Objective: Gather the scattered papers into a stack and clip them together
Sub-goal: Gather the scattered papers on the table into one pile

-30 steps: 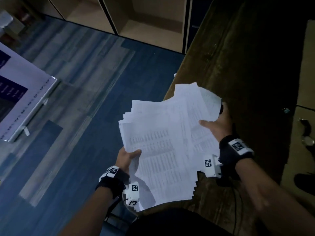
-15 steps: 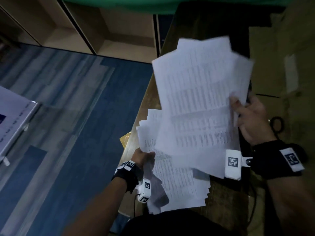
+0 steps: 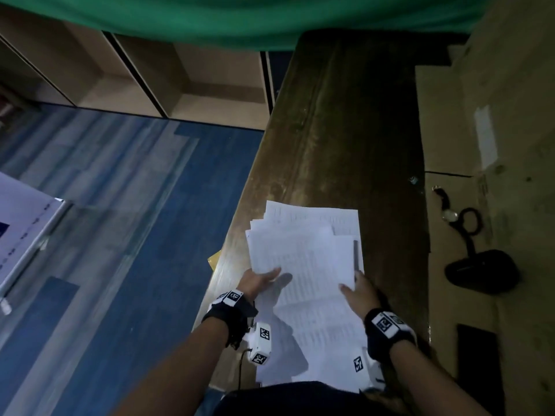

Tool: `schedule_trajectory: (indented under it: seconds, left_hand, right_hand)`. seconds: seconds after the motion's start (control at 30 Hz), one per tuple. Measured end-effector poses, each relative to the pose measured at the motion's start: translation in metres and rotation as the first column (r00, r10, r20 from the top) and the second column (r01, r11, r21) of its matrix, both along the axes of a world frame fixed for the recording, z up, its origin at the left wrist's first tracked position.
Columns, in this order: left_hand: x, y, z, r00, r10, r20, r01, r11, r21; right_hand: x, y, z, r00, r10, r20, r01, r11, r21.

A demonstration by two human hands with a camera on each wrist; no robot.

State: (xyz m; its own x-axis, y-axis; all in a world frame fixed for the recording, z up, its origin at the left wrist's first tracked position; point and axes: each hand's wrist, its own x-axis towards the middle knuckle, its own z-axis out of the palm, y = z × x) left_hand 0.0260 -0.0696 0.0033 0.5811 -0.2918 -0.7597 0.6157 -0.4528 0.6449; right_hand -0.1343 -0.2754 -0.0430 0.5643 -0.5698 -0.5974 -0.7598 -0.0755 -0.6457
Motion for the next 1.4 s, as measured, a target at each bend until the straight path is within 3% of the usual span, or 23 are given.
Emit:
schedule_trajectory:
  seconds: [0.07, 0.13, 0.23, 0.3, 0.33, 0.43, 0.53, 0.6, 0.67, 0.73, 0.8, 0.9, 0.97, 1.1, 1.23, 1.3, 1.4]
  left_hand:
    - [-0.004, -0.002, 0.001, 0.978, -0.152, 0.143, 0.138, 0.985, 0.104]
    - [-0.005, -0.002, 0.004, 0.955, -0.205, 0.213, 0.189, 0.978, 0.094]
    - [0.002, -0.002, 0.016, 0.934, -0.202, 0.294, 0.219, 0.976, -0.023]
    - [0.009, 0.000, 0.030, 0.937, -0.196, 0.287, 0.246, 0.958, -0.149]
    - [0.013, 0.001, 0.039, 0.938, -0.198, 0.285, 0.260, 0.945, -0.200]
    - [0.026, 0.000, 0.063, 0.939, -0.183, 0.290, 0.278, 0.902, -0.330]
    - [0.035, -0.003, 0.078, 0.953, -0.185, 0.239, 0.273, 0.865, -0.422]
    - [0.038, -0.006, 0.076, 0.958, -0.214, 0.188, 0.276, 0.865, -0.420]
    - [0.038, -0.005, 0.067, 0.955, -0.259, 0.145, 0.296, 0.867, -0.400]
    - [0.035, -0.006, 0.062, 0.963, -0.250, 0.102, 0.270, 0.902, -0.337]
    - [0.029, -0.004, 0.052, 0.970, -0.220, 0.099, 0.239, 0.935, -0.262]
    - [0.019, -0.001, 0.037, 0.967, -0.243, 0.073, 0.252, 0.954, -0.164]
    - [0.014, 0.005, 0.028, 0.971, -0.232, 0.057, 0.238, 0.960, -0.151]
    - [0.010, 0.019, 0.026, 0.985, -0.170, 0.027, 0.171, 0.946, -0.277]
    - [0.018, 0.026, 0.031, 0.989, -0.126, -0.075, 0.085, 0.909, -0.408]
    - [0.019, 0.020, 0.040, 0.986, -0.159, -0.049, 0.125, 0.903, -0.411]
    - [0.020, 0.006, 0.050, 0.957, -0.273, 0.098, 0.289, 0.868, -0.405]
  right_hand:
    - [-0.001, 0.012, 0.003, 0.996, 0.094, -0.008, -0.094, 0.995, 0.031]
    - [-0.004, 0.013, 0.008, 0.994, 0.106, 0.004, -0.106, 0.994, 0.030]
    - [-0.009, -0.004, 0.014, 0.992, -0.101, 0.077, 0.103, 0.994, -0.020]
    - [-0.010, -0.020, 0.028, 0.937, -0.321, 0.135, 0.308, 0.945, 0.110]
    - [-0.009, -0.029, 0.039, 0.916, -0.366, 0.164, 0.335, 0.923, 0.189]
    - [-0.004, -0.053, 0.075, 0.925, -0.255, 0.282, 0.145, 0.923, 0.357]
    - [0.006, -0.058, 0.107, 0.925, -0.093, 0.369, -0.065, 0.916, 0.396]
    - [0.015, -0.050, 0.117, 0.894, -0.139, 0.427, -0.036, 0.926, 0.376]
    - [0.022, -0.045, 0.114, 0.829, -0.271, 0.489, 0.089, 0.928, 0.362]
    - [0.024, -0.045, 0.100, 0.795, -0.396, 0.460, 0.221, 0.895, 0.388]
    - [0.018, -0.042, 0.083, 0.837, -0.438, 0.328, 0.282, 0.860, 0.426]
    - [-0.001, -0.030, 0.064, 0.956, -0.289, 0.056, 0.228, 0.848, 0.478]
    - [-0.010, -0.020, 0.055, 0.967, -0.254, 0.019, 0.212, 0.842, 0.496]
    - [-0.017, -0.010, 0.049, 0.936, -0.328, 0.126, 0.229, 0.842, 0.489]
    - [-0.015, -0.016, 0.060, 0.930, -0.263, 0.256, 0.065, 0.804, 0.591]
    - [-0.012, -0.021, 0.066, 0.937, -0.199, 0.287, 0.012, 0.840, 0.543]
    - [-0.003, -0.027, 0.076, 0.923, -0.184, 0.339, -0.006, 0.872, 0.490]
